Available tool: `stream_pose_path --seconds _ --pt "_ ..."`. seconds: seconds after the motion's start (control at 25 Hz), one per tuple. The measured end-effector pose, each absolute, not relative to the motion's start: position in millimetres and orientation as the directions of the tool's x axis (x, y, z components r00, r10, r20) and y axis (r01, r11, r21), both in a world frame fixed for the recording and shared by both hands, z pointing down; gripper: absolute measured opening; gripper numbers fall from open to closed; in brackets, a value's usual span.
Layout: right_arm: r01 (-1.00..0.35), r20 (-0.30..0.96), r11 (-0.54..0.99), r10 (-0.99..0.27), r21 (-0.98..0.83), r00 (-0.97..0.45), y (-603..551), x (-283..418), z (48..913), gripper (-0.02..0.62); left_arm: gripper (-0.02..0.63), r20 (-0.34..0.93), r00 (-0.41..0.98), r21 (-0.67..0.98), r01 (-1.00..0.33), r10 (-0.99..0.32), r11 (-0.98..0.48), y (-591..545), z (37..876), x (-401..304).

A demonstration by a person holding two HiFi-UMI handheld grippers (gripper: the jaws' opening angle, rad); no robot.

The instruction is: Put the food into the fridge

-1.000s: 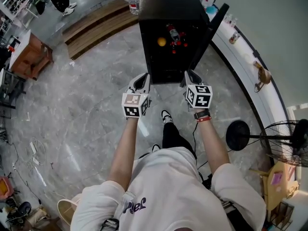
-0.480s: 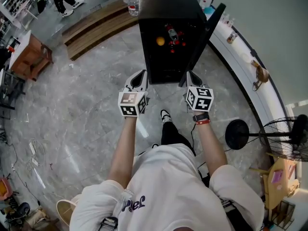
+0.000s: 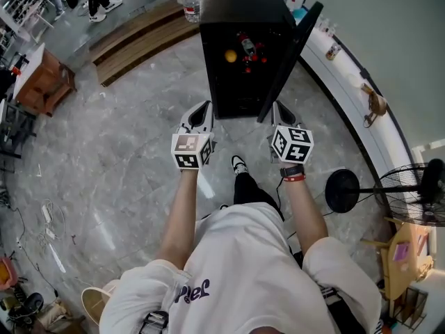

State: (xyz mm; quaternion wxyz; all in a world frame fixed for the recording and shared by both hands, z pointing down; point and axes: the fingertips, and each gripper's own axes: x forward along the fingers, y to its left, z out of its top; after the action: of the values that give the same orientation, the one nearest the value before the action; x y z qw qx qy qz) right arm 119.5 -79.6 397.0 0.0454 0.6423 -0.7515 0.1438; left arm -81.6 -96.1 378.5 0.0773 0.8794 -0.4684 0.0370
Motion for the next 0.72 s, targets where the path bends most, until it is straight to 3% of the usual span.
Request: stream_pose_path --seconds 0.72 --pt "-0.981 0.246 0.151 -0.953 -0.121 -0.177 -45 111 398 0.014 0.018 0.137 0.532 0.094 -0.847 -0.836 -0.523 -70 380 -110"
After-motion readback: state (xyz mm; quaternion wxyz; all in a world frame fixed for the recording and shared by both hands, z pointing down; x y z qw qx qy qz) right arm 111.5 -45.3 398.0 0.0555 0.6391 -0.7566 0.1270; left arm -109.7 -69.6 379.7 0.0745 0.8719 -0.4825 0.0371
